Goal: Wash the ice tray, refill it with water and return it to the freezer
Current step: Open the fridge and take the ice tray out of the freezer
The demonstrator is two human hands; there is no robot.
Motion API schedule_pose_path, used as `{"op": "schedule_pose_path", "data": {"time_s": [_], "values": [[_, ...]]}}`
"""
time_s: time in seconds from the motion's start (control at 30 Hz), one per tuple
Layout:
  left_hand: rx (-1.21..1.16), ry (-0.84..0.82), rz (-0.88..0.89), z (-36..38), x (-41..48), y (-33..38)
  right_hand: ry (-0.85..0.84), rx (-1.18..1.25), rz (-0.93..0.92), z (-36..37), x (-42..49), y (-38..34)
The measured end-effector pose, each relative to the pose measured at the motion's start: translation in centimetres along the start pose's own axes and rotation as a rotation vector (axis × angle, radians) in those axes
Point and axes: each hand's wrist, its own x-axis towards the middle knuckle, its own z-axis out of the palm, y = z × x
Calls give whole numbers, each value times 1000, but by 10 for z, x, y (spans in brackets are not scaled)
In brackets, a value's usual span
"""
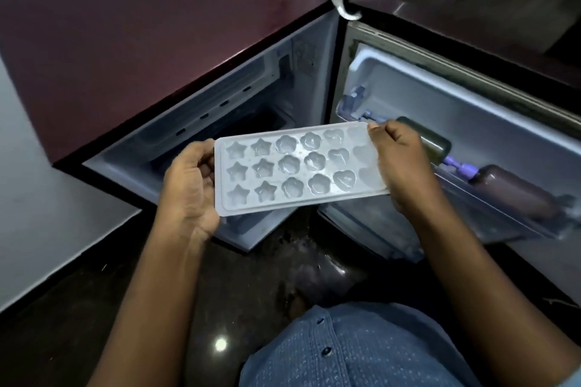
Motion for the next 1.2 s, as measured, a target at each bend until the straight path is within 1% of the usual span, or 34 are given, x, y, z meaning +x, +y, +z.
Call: {"op": "schedule_pose_path", "data": {"time_s": [0.1, 0.27, 0.5, 0.63, 0.77, 0.97, 1.2], "values": [[-4, -74, -2, 19, -7, 1, 56, -53, -25, -21, -9, -6], [48, -192, -20, 52, -21, -4, 165, -48, -38, -70, -26, -10], [152, -329, -111, 121, -68, -33, 277, 156, 42, -158, -74, -5], [227, -414, -144, 164, -109, -68, 386, 220, 61, -218, -109, 17], [338, -487, -177, 201, -134, -108, 470, 226, 86, -274, -147, 39], [479, -593, -241, 260, -181, -176, 705, 207, 134, -358, -208, 73], [627, -761, -284, 317, -249, -254, 904, 259, 157, -441, -279, 117]]}}
